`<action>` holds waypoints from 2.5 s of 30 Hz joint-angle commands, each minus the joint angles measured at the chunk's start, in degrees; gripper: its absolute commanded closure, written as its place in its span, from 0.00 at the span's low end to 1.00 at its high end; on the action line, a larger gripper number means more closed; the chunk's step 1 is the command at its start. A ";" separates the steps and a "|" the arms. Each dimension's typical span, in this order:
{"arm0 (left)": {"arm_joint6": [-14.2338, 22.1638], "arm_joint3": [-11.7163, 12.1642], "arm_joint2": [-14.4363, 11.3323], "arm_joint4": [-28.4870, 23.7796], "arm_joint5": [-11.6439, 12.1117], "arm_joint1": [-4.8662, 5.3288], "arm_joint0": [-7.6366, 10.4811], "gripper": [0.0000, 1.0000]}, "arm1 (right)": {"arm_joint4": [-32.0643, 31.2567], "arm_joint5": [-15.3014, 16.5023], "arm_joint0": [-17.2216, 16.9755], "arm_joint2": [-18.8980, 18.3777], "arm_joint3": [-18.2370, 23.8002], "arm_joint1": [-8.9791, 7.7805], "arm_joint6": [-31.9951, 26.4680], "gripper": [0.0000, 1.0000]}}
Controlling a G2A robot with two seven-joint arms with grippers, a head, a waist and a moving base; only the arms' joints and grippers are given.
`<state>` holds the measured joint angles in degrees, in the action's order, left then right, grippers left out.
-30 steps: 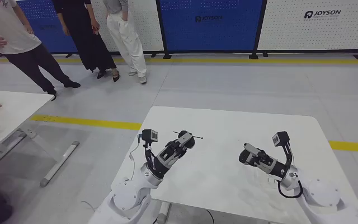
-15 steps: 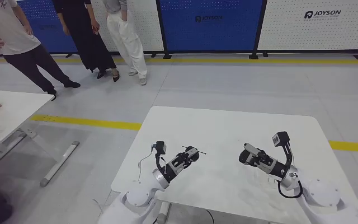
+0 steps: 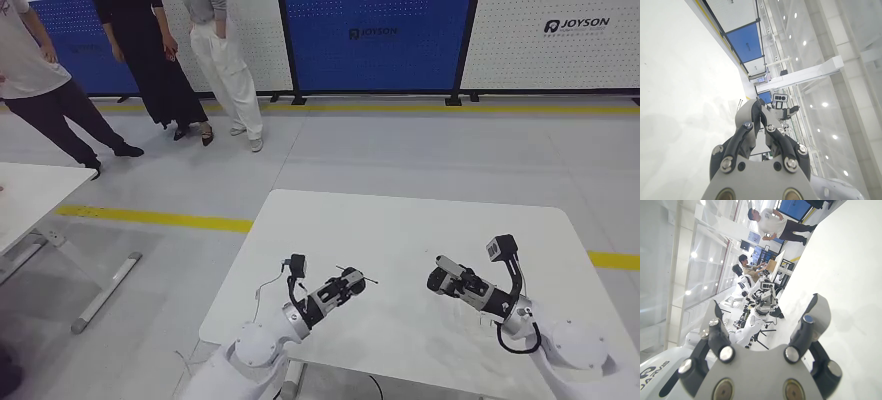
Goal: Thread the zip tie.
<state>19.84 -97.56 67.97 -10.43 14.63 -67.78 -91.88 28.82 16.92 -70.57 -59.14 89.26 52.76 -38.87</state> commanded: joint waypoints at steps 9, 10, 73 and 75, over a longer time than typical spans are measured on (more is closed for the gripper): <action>-0.68 1.14 -2.33 0.52 1.77 -0.30 0.58 1.00 | 0.00 0.00 0.00 0.00 0.00 0.00 0.00 0.00; -0.68 1.14 -2.33 0.52 1.77 -0.30 0.58 1.00 | 0.00 0.00 0.00 0.00 0.00 0.00 0.00 0.00; -0.68 1.14 -2.33 0.52 1.77 -0.30 0.58 1.00 | -48.99 -34.78 13.99 -5.30 7.85 -4.91 -39.61 0.00; -0.68 1.14 -2.33 0.52 1.77 -0.30 0.58 1.00 | -50.84 -36.03 15.65 -2.45 7.51 -4.40 -40.65 0.00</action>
<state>19.16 -96.42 65.64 -9.91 16.40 -68.08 -91.30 -21.23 -18.59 -55.80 -63.12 97.14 48.10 -78.89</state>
